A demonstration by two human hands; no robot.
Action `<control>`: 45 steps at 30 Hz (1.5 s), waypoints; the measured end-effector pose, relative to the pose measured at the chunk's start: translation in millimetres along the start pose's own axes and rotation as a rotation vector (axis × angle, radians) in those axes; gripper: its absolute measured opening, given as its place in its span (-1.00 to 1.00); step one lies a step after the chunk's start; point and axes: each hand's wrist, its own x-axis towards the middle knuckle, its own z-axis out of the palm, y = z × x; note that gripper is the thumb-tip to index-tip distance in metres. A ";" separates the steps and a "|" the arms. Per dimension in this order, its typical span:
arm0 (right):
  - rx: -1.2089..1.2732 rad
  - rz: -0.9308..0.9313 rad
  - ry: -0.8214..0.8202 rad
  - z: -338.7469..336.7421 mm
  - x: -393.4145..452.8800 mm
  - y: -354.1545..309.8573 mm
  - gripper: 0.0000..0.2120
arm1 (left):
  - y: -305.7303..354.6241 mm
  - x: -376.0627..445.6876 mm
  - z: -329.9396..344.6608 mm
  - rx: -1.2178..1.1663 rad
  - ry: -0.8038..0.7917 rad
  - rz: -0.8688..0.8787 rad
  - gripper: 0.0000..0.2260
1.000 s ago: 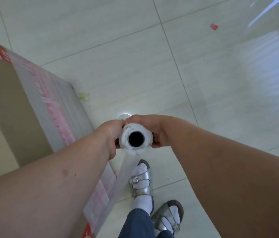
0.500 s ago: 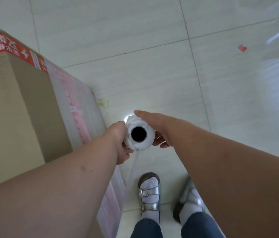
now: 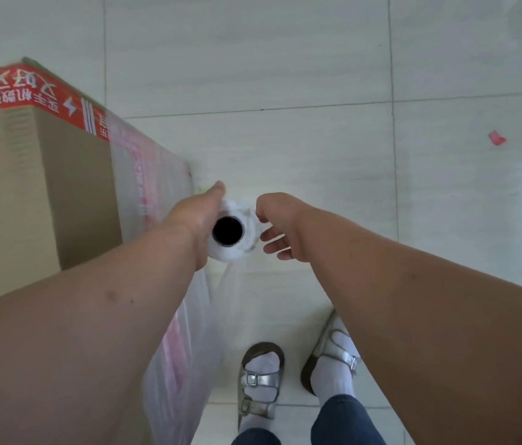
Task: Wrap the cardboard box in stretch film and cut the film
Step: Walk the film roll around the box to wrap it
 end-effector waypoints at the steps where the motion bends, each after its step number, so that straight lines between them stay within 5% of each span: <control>1: -0.010 0.000 0.008 0.2 0.6 -6.5 -0.87 | -1.1 4.3 -1.1 -0.049 0.023 -0.035 -0.66; 7: -0.126 -0.008 -0.091 3.0 9.4 -22.1 -0.59 | -19.2 15.3 -0.4 -0.278 -0.195 -0.374 -0.62; 15: -0.090 0.030 -0.198 -17.8 8.0 -58.7 -0.72 | 36.0 11.9 7.6 -0.194 -0.060 -0.100 -0.75; 18: -0.126 0.038 -0.173 -25.7 9.4 -78.5 -0.75 | 63.8 20.3 -3.0 -0.138 0.061 0.016 -0.61; 21: -0.183 0.039 -0.081 -30.7 16.5 -95.7 -0.77 | 77.3 43.9 -14.0 -0.290 0.031 -0.082 -0.44; 25: -0.186 0.040 -0.035 -25.3 29.4 -120.3 -0.73 | 90.9 53.4 -19.2 -0.362 -0.099 -0.338 -0.60; 30: -0.285 0.062 -0.076 -18.1 35.4 -137.7 -0.57 | 89.5 63.8 -23.4 -0.204 -0.343 -0.453 -0.53; 35: -0.226 0.129 -0.114 -22.2 28.8 -161.7 -0.68 | 129.1 45.9 -24.4 -0.136 -0.249 -0.279 -0.80; 39: -0.178 0.134 -0.056 -22.0 31.9 -181.8 -0.69 | 146.5 55.3 -34.2 -0.069 -0.085 -0.096 -0.78; 45: -0.255 0.155 0.103 -15.8 53.5 -206.5 -0.58 | 145.3 81.9 -48.0 -0.294 -0.144 -0.273 -0.64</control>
